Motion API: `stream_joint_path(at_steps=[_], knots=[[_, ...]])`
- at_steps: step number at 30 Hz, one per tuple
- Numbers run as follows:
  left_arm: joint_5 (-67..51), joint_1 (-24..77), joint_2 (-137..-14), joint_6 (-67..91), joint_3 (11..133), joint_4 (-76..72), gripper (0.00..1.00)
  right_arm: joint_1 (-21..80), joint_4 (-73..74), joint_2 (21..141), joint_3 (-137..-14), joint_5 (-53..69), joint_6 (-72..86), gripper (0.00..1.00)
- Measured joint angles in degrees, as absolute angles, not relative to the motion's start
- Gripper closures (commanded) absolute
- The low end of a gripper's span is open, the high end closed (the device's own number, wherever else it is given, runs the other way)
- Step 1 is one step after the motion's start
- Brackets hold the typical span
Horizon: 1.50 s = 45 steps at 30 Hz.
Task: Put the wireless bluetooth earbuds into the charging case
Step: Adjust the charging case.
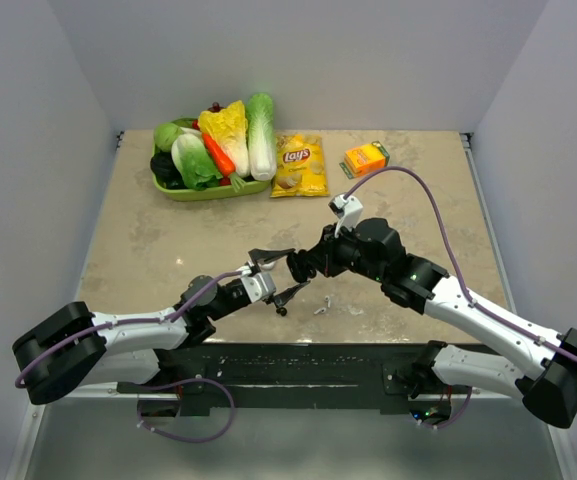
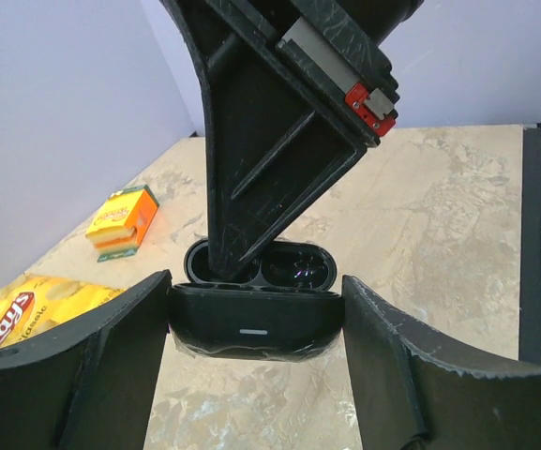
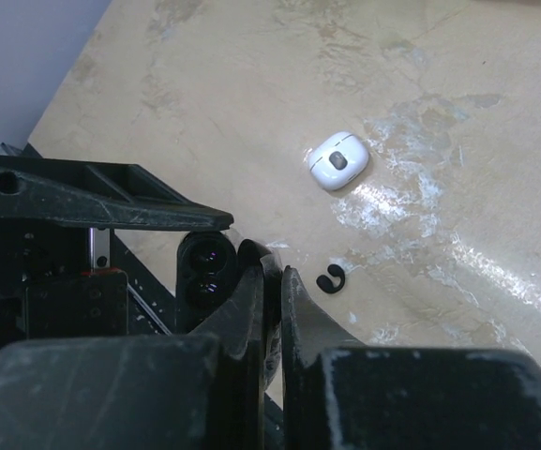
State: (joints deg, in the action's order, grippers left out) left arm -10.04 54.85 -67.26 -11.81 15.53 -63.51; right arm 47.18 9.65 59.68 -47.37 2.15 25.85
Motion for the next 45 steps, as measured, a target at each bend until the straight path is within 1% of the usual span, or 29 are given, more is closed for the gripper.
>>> stream_joint_path(at_steps=[4,5,6,7,8,10,11,13,14,15,16,22,28,29,32,34,36,37,41,45], knots=[[-10.13,54.89,-67.40,-11.84,15.53,-64.27,1.00,47.22,10.09,59.70,-47.55,1.41,25.39,1.00],[-10.22,54.89,-67.51,-11.79,15.53,-64.45,0.97,47.24,10.39,59.70,-47.70,1.41,25.12,1.00],[-10.26,54.92,-67.59,-11.79,15.53,-64.62,0.91,47.24,10.81,59.70,-47.92,1.28,24.80,1.00],[-10.26,54.94,-67.66,-11.77,15.53,-64.71,0.82,47.33,11.46,59.70,-48.27,1.06,24.29,1.00],[-10.26,54.96,-67.70,-11.64,15.55,-64.77,0.66,47.40,11.94,59.70,-48.58,0.99,23.99,1.00],[-10.00,55.18,-67.88,-11.49,16.19,-64.16,0.55,47.57,13.34,59.66,-49.47,0.43,22.74,1.00],[-9.76,55.24,-67.96,-11.27,16.75,-63.55,0.46,47.59,14.24,59.64,-50.04,-0.10,22.06,1.00],[-8.93,55.33,-68.31,-10.39,19.11,-60.69,0.37,47.55,15.99,59.61,-51.55,-1.58,20.40,1.00],[-8.47,55.33,-68.47,-9.87,20.21,-59.57,0.27,47.53,16.69,59.61,-52.36,-2.22,19.64,1.00],[-8.03,55.33,-68.49,-9.39,21.04,-58.81,0.05,47.48,17.12,59.59,-52.97,-2.66,18.94,1.00],[-7.62,55.37,-68.49,-8.95,21.50,-58.41,0.00,47.48,17.41,59.55,-53.43,-3.03,18.48,1.00],[-2.74,54.89,-66.65,-4.80,22.06,-50.98,0.00,47.51,20.18,57.10,-55.20,-4.93,13.96,1.00],[-2.92,53.56,-61.76,-1.50,23.73,-42.96,0.01,49.63,23.29,56.71,-58.37,-7.64,9.80,1.00],[-4.32,53.15,-60.95,-0.69,24.40,-41.43,0.01,50.76,23.59,56.75,-58.83,-8.62,9.08,1.00],[-10.17,51.48,-59.61,1.37,27.79,-36.77,0.04,58.43,24.95,57.43,-60.82,-15.31,5.13,1.00],[-15.88,49.74,-59.46,2.22,30.44,-33.08,0.04,63.88,25.76,58.19,-62.00,-20.53,2.13,1.00],[-22.70,47.55,-59.79,3.57,31.62,-31.24,0.04,67.29,26.70,58.70,-63.29,-23.97,0.16,1.00],[-25.89,46.52,-60.07,4.23,32.12,-31.05,0.00,68.18,27.27,58.94,-63.77,-25.28,-0.49,1.00],[-35.53,44.60,-61.25,6.57,33.65,-30.87,0.00,69.01,29.12,58.85,-64.31,-29.61,-2.07,1.00],[-40.45,44.62,-61.39,7.99,33.71,-30.33,0.00,68.99,30.17,58.33,-64.38,-34.15,-3.14,1.00]])
